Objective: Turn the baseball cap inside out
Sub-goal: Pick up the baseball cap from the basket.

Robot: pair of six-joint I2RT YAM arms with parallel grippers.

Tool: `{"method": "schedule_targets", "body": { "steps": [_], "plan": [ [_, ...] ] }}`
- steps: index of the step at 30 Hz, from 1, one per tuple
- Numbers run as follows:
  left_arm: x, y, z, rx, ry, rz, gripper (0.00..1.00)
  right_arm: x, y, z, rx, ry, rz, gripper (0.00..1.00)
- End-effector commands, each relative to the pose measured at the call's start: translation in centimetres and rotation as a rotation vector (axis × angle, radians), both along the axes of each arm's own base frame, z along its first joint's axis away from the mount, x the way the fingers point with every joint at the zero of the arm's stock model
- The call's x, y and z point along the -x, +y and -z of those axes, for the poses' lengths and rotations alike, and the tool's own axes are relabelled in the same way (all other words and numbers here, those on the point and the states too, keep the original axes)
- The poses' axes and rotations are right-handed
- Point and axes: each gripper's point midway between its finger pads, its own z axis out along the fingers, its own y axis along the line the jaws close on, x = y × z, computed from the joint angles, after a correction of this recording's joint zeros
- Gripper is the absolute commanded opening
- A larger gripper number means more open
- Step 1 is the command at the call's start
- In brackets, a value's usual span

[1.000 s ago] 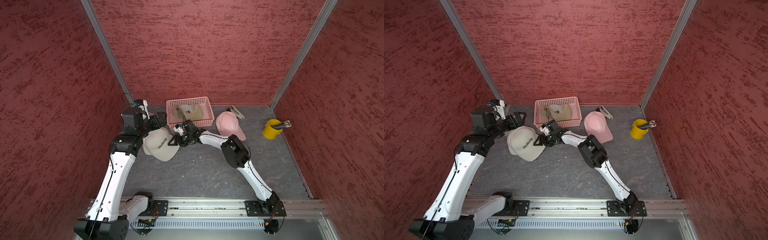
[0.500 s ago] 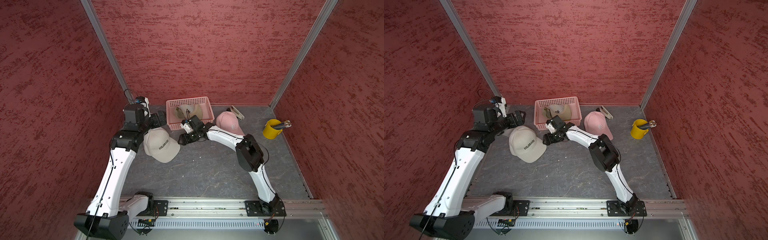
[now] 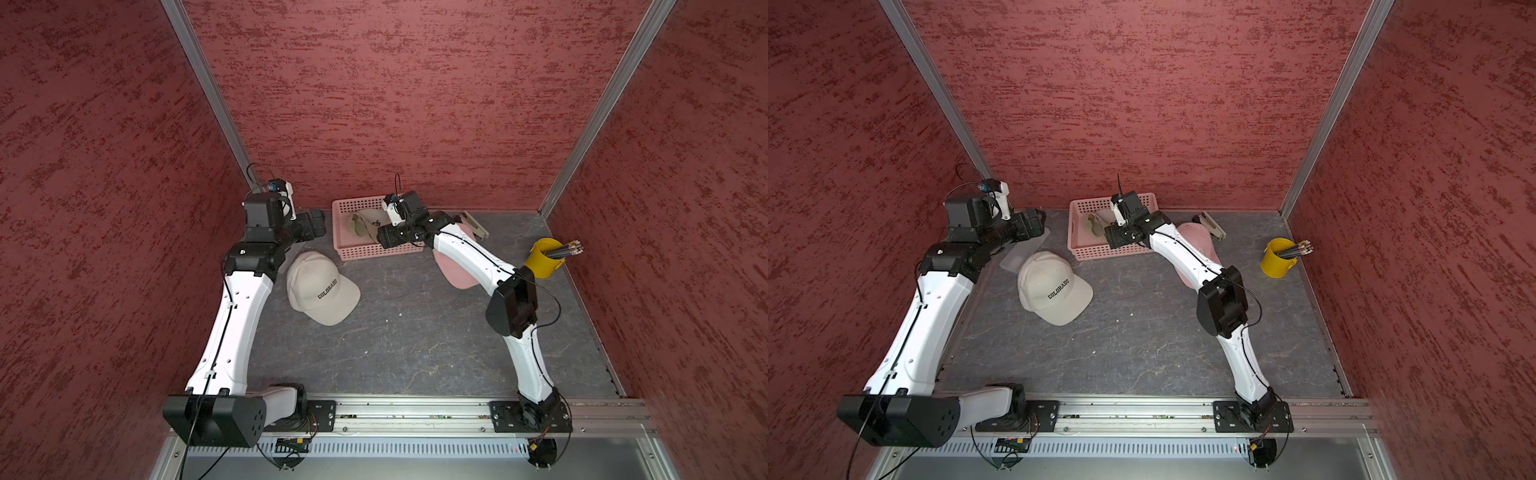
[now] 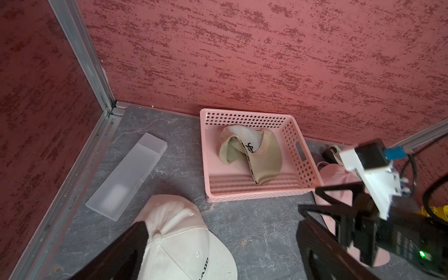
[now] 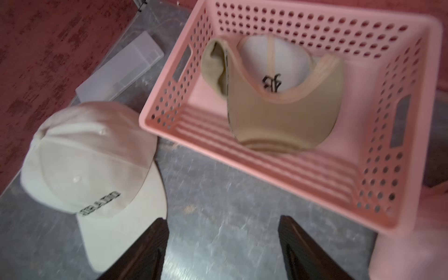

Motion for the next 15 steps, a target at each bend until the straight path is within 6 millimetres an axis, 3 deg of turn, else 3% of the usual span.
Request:
{"method": "schedule_targets", "body": {
  "steps": [1, 4, 8, 15],
  "plan": [
    [-1.1, -2.3, 0.8, 0.017, 0.039, 0.078, 0.94, -1.6, -0.6, 2.6, 0.117, -0.018, 0.024, 0.76],
    [-2.7, -4.0, 2.3, 0.045, 0.092, 0.095, 0.87, -2.7, -0.7, 2.4, 0.103, -0.053, 0.057, 0.76],
    [-6.1, -6.4, 4.9, 0.107, 0.147, 0.095, 0.77, -2.7, -2.5, 1.6, 0.067, -0.038, 0.137, 0.76],
    [-12.2, -11.1, 10.8, 0.157, 0.241, 0.076, 0.68, 1.5, -7.6, -3.3, -0.041, -0.102, 0.246, 0.76]
  ]
}}
